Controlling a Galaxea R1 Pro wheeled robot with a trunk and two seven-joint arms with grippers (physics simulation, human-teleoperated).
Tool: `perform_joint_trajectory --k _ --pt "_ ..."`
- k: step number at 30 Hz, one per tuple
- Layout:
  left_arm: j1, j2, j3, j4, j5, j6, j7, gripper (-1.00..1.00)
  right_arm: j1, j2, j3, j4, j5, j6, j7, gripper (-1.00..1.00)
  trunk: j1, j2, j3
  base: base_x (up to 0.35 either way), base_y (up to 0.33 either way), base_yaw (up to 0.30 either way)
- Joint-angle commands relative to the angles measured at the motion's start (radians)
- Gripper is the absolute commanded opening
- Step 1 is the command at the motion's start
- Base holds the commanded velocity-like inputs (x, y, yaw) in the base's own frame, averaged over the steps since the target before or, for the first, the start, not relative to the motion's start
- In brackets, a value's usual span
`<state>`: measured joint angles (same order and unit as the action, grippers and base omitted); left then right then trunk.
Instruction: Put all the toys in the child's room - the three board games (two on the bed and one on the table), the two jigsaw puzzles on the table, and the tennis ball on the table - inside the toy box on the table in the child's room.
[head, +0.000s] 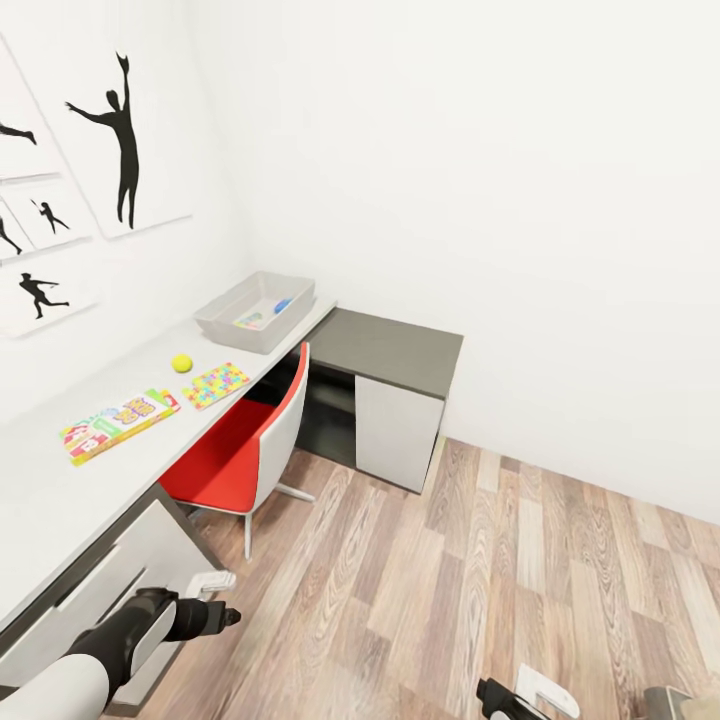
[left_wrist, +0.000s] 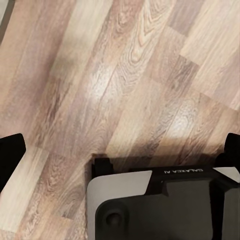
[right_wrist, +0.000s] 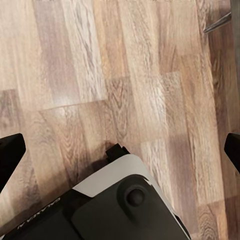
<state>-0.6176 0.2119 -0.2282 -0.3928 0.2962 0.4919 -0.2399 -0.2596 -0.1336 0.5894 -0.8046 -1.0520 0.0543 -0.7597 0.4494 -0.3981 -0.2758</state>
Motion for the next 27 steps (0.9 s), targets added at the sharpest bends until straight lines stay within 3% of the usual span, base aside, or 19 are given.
perform_joint_trajectory --k 1,11,17,27 --pt "-0.001 0.001 -0.005 -0.001 0.007 0.005 0.001 1.00 -0.001 -0.001 0.004 -0.001 -0.002 0.006 -0.007 1.00 0.001 -0.002 0.000 0.002 0.000 0.000" --pt "-0.001 0.001 -0.005 -0.001 0.008 0.007 0.001 1.00 -0.019 0.004 0.003 -0.004 -0.002 0.022 -0.009 1.00 0.001 -0.002 0.017 0.000 0.000 0.000" --pt "-0.001 0.001 -0.005 -0.001 0.009 0.007 0.001 1.00 -0.135 0.035 0.001 -0.015 0.007 0.127 -0.019 1.00 0.001 -0.002 0.027 0.000 0.000 0.000" --pt "-0.001 0.001 -0.004 -0.001 0.009 0.008 0.002 1.00 -0.272 0.043 -0.007 -0.015 0.009 0.285 -0.016 1.00 0.001 -0.002 0.043 0.000 0.000 0.000"
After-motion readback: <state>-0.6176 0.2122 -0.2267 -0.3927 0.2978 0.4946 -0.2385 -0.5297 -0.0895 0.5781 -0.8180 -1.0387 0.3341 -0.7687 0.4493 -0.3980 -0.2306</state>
